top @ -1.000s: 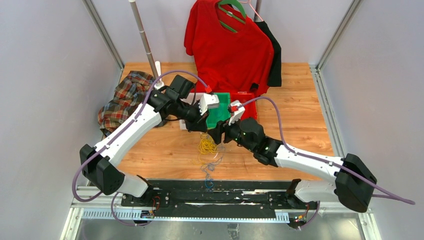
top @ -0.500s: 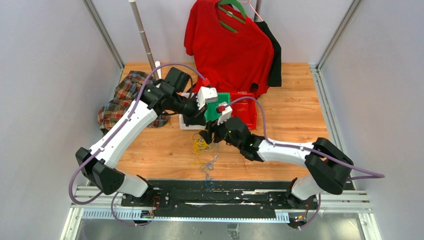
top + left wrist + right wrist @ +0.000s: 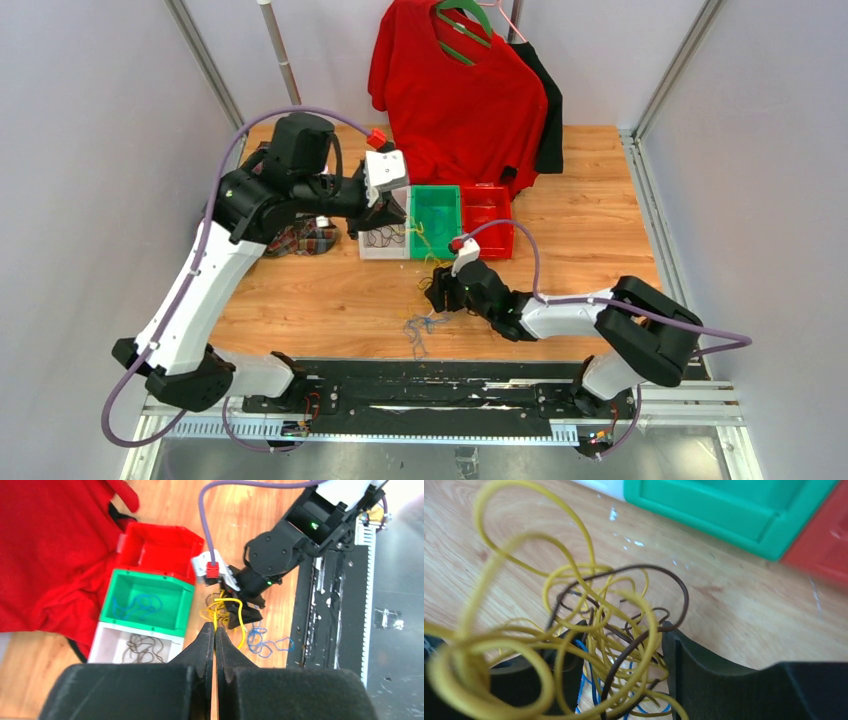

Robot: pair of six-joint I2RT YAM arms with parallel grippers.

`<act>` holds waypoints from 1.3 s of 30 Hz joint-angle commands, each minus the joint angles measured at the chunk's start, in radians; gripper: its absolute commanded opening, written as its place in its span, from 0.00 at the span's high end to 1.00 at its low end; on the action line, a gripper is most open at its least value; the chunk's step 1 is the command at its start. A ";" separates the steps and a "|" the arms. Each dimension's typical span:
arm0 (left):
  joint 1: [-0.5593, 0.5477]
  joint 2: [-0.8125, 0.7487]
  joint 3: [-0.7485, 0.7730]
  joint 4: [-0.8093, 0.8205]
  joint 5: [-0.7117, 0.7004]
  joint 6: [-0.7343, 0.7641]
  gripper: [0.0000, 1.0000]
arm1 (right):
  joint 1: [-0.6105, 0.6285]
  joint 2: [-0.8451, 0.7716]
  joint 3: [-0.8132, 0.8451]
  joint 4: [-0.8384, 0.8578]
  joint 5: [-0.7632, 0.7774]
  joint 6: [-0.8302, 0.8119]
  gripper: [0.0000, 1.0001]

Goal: Untangle the cables

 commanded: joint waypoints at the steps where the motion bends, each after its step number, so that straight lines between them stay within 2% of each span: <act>1: -0.005 -0.028 0.096 0.003 -0.038 0.016 1.00 | 0.012 -0.075 -0.085 0.022 0.076 0.043 0.45; 9: -0.005 0.010 0.341 0.004 -0.177 0.055 1.00 | 0.012 -0.172 -0.211 0.012 0.120 0.078 0.49; 14: -0.005 0.044 0.497 0.004 -0.229 0.066 1.00 | 0.012 -0.203 -0.248 0.007 0.128 0.097 0.59; 17: -0.005 0.044 0.533 0.004 -0.228 0.072 1.00 | 0.013 -0.225 -0.250 -0.011 0.128 0.095 0.61; 19: -0.005 0.038 0.519 0.004 -0.223 0.067 1.00 | 0.013 -0.270 -0.235 -0.044 0.125 0.081 0.57; 22: -0.005 0.016 0.454 0.004 -0.218 0.067 1.00 | 0.022 -0.379 -0.183 -0.125 0.128 0.023 0.45; 29: -0.005 -0.040 0.310 0.004 -0.204 0.056 1.00 | 0.057 -0.551 0.027 -0.261 0.069 -0.145 0.31; 33: -0.005 -0.052 0.273 0.003 -0.192 0.049 1.00 | 0.066 -0.528 0.166 -0.260 -0.009 -0.223 0.30; 39: -0.005 -0.051 0.271 0.002 -0.175 0.035 1.00 | 0.068 -0.397 0.332 -0.223 -0.065 -0.298 0.30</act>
